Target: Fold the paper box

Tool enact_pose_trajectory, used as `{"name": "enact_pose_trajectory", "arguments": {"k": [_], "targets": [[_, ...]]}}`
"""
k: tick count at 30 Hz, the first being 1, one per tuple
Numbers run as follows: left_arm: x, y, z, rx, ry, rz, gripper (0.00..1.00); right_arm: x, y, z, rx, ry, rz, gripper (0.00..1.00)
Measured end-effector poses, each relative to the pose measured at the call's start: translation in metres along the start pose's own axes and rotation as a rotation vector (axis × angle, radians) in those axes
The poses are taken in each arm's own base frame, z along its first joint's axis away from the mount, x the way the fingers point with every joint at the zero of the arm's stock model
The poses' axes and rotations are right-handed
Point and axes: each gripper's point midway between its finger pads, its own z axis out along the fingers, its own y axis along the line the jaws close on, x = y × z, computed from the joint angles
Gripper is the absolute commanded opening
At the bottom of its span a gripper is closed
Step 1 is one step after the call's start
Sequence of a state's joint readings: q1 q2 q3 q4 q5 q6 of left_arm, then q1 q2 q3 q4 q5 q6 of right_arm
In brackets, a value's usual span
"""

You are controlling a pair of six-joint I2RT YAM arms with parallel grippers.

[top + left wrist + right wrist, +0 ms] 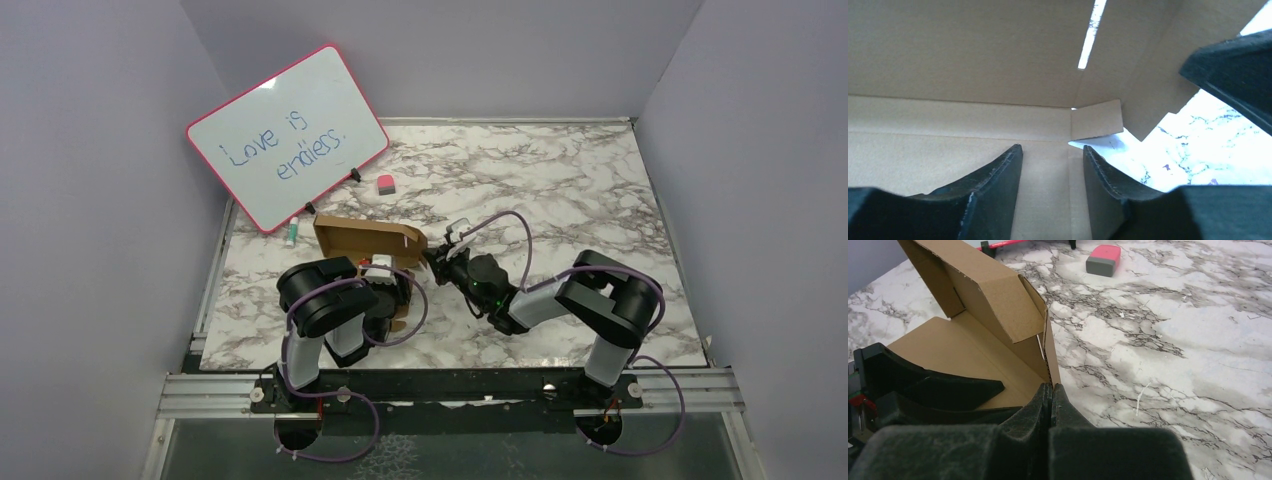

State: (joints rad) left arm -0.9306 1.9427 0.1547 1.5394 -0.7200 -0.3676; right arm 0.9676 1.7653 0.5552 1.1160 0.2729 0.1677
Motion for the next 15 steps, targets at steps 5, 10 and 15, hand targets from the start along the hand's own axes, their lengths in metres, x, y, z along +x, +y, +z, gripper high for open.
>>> {"name": "enact_pose_trajectory", "arguments": {"k": [5,10,15], "targets": [[0.001,-0.006,0.002,0.039,0.006,0.082,0.59,0.001,-0.001,0.002,0.001,-0.011,-0.018,0.01],[-0.001,-0.010,0.006,0.057,-0.002,0.150,0.63,0.001,-0.001,0.003,-0.003,-0.018,-0.030,0.01],[-0.001,-0.013,0.009,0.068,-0.006,0.196,0.64,0.000,0.001,0.006,-0.009,-0.023,-0.031,0.01]]}}
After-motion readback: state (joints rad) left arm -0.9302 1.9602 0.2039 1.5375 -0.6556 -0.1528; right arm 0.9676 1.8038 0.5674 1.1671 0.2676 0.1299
